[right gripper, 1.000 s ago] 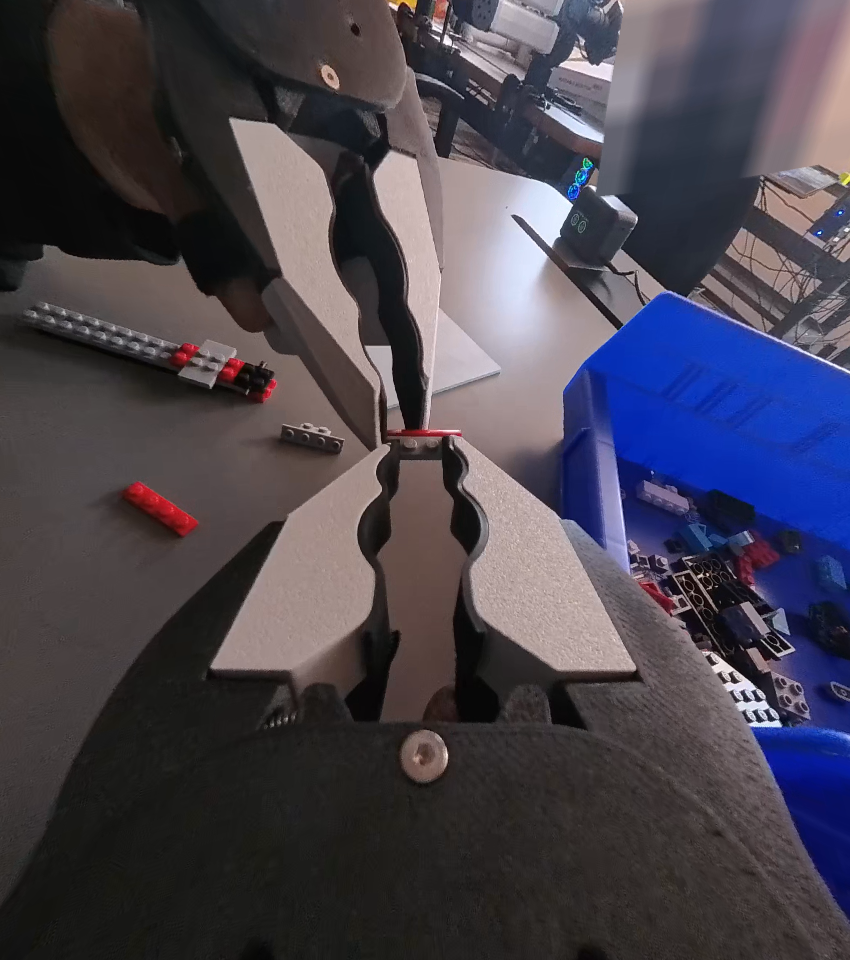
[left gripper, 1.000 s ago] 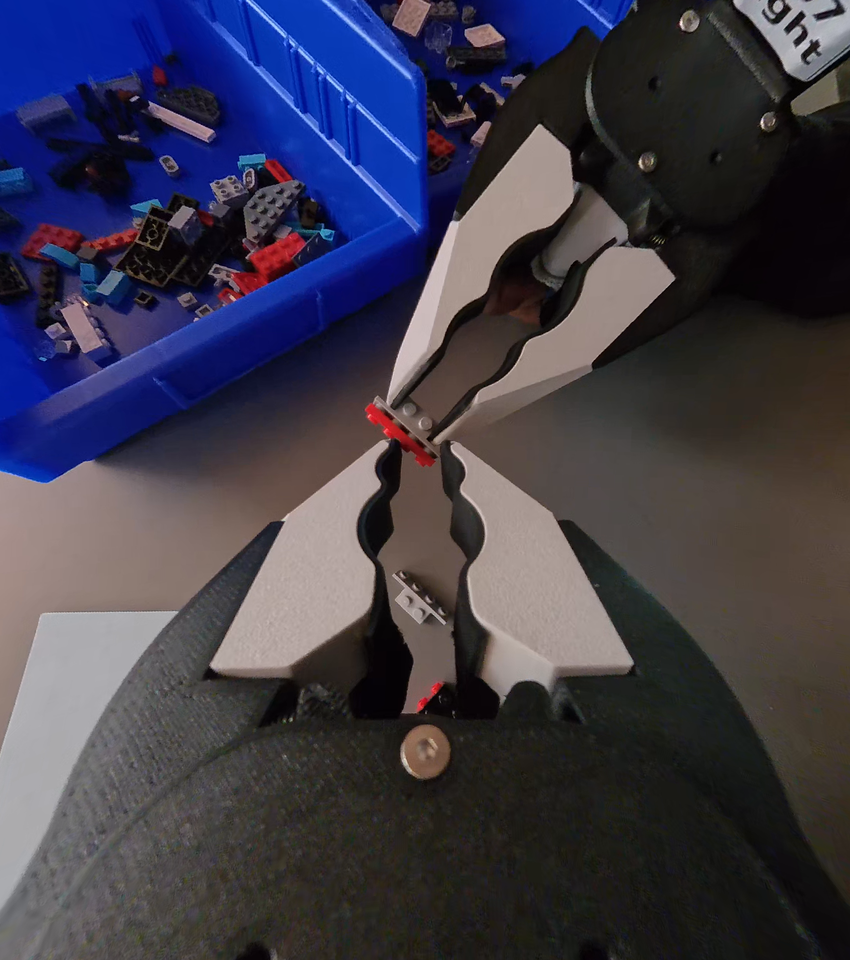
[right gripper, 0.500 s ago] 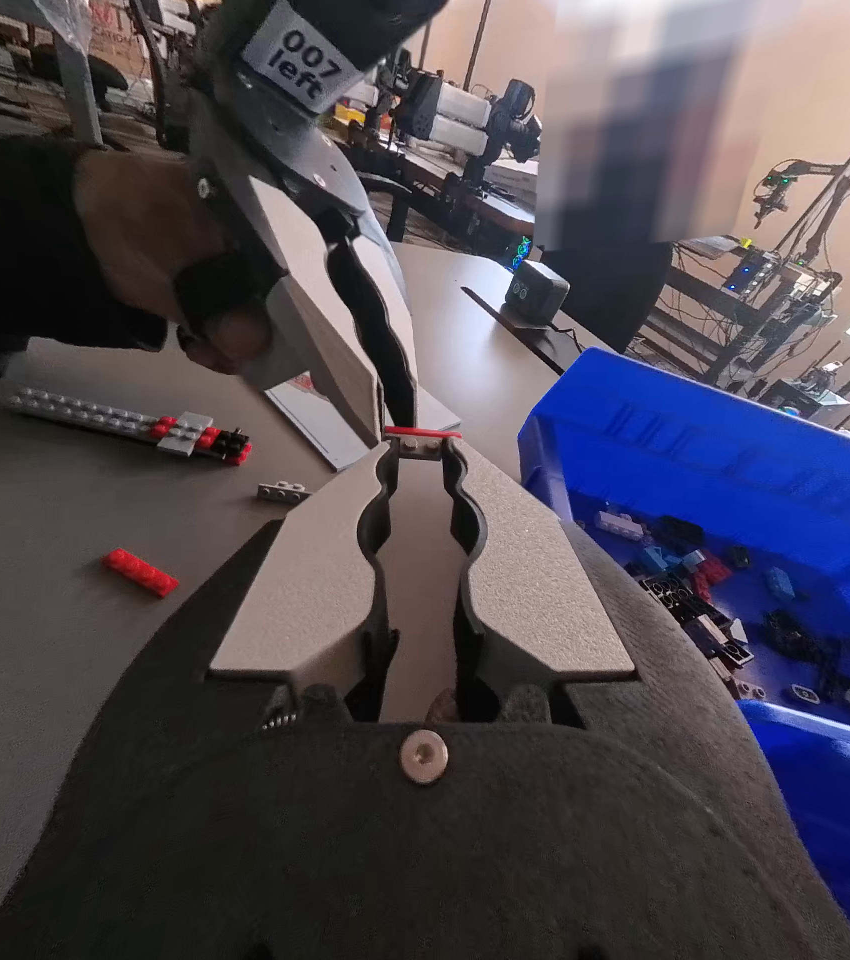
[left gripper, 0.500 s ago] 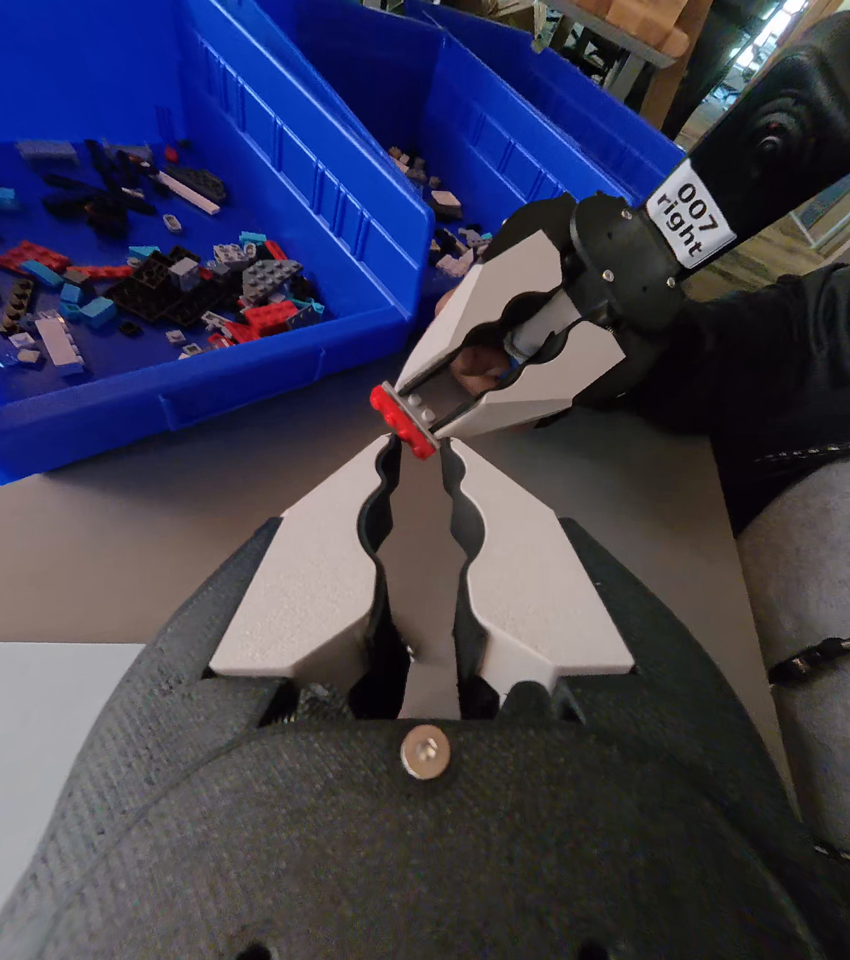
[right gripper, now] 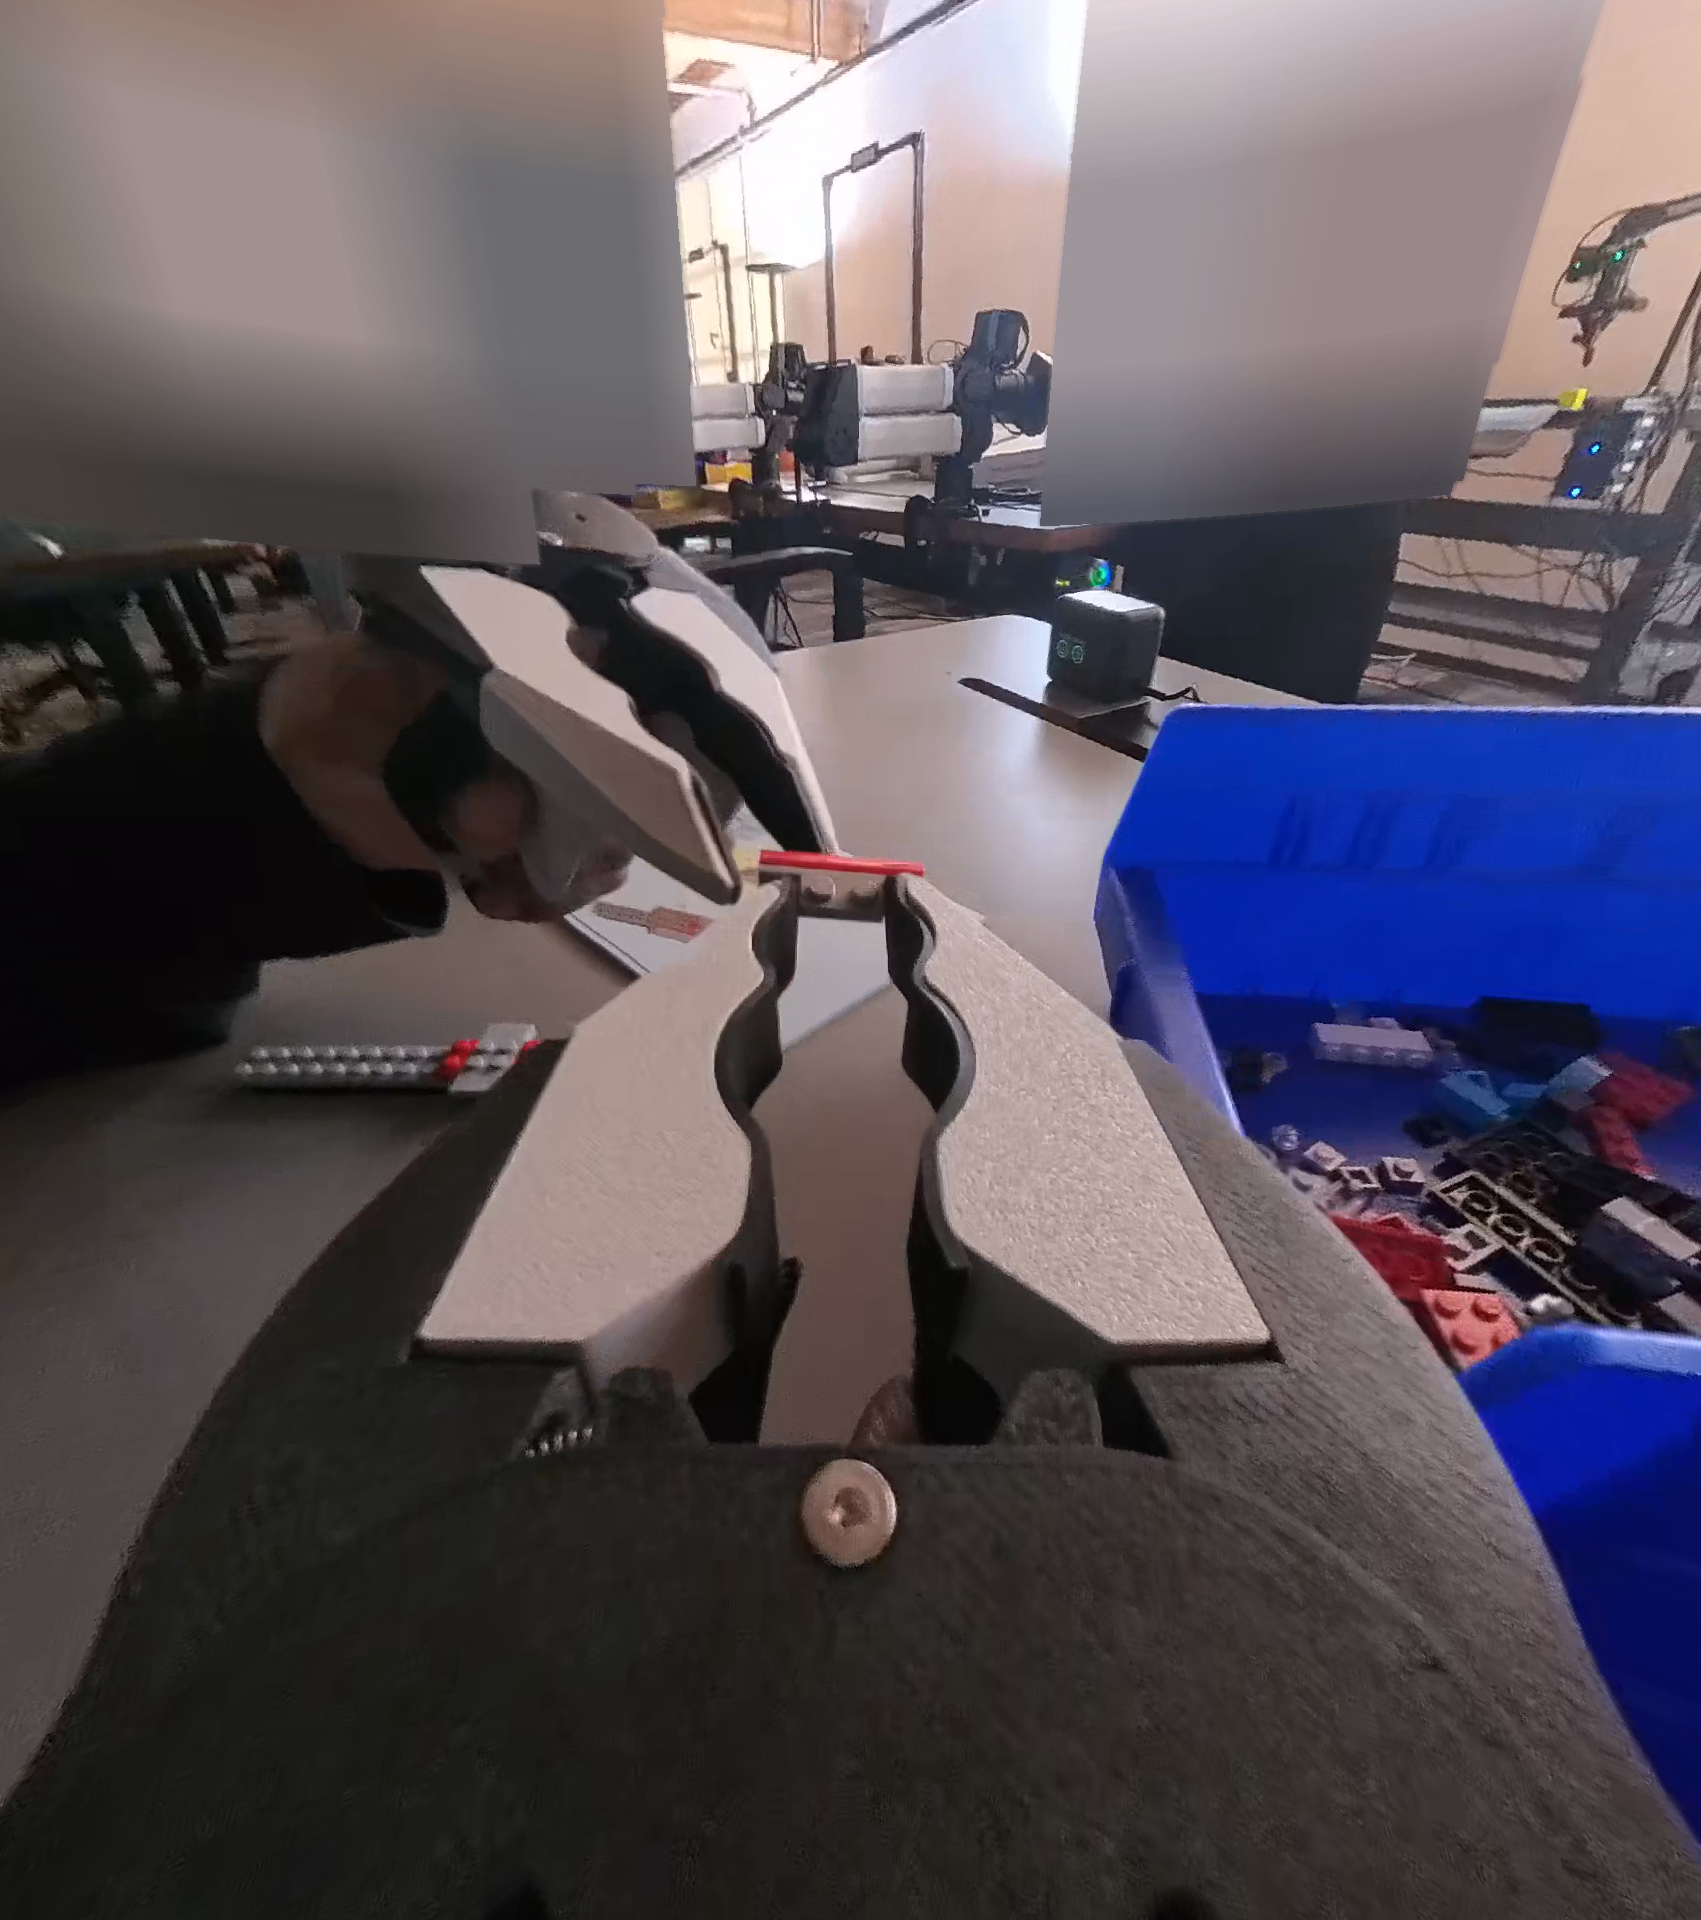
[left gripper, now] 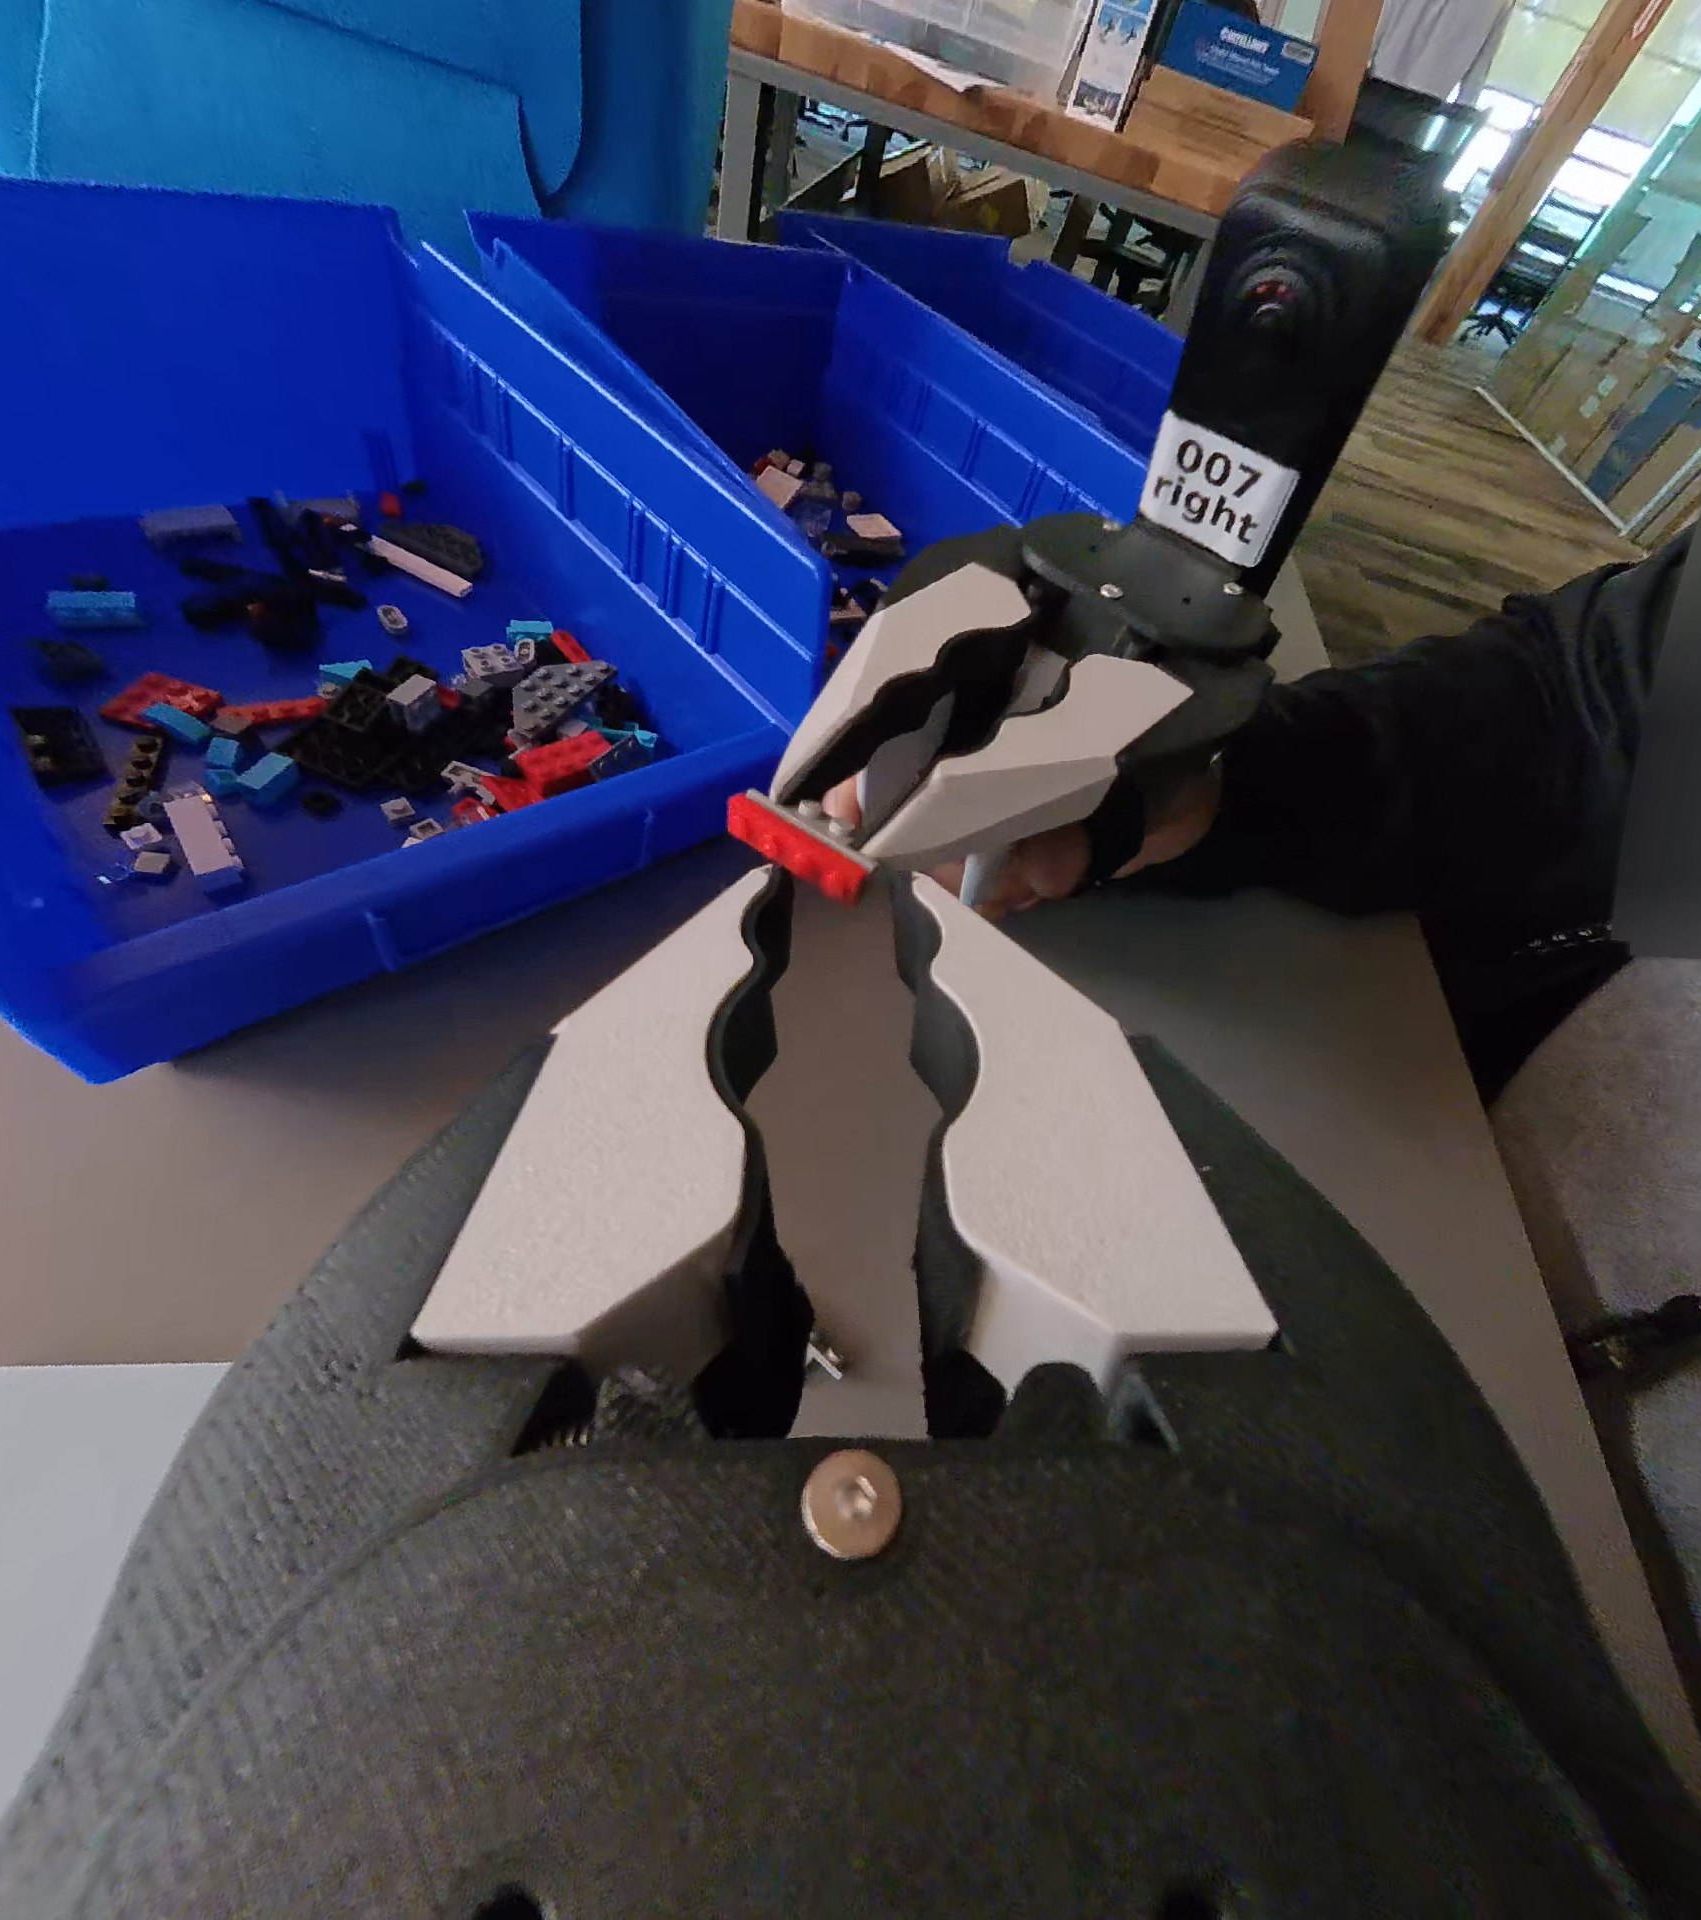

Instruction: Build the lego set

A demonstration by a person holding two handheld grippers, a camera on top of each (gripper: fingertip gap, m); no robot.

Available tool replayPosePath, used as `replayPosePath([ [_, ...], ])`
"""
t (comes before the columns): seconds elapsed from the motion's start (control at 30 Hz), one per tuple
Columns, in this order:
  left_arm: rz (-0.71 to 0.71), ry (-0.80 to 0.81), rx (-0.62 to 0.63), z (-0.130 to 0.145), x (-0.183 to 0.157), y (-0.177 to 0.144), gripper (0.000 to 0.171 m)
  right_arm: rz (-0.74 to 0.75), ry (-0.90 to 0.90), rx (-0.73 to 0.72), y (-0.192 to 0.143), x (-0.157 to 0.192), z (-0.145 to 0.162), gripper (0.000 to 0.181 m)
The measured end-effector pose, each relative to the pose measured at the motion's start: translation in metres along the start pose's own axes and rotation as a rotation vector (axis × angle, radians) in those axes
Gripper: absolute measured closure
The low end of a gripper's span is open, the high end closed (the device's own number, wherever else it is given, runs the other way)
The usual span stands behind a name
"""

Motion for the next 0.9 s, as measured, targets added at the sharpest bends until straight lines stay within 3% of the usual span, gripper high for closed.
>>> replayPosePath([
  [0.2,-0.046,0.001,-0.048,-0.002,0.005,-0.006,0.144,-0.085,0.247,-0.087,-0.003,-0.012,-0.003,0.162],
  [0.3,-0.097,0.010,-0.130,-0.006,0.007,-0.011,0.135,-0.153,0.446,-0.164,-0.004,-0.019,-0.006,0.162],
  [0.5,-0.269,0.082,-0.301,-0.014,0.005,-0.019,0.138,-0.260,0.807,-0.290,0.003,-0.017,-0.007,0.163],
  [0.9,-0.431,0.291,-0.227,-0.016,-0.014,-0.011,0.160,-0.334,0.917,-0.337,0.013,-0.003,-0.004,0.163],
])
Point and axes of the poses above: each gripper's, where its closed fingertips meet, y out along the fingers, z out of its underside, x = y × z across the jaws, the point moved 8 cm from there along -y, back along the fingers, and after that the axes turned 15 degrees about x, right-handed, at the moved point
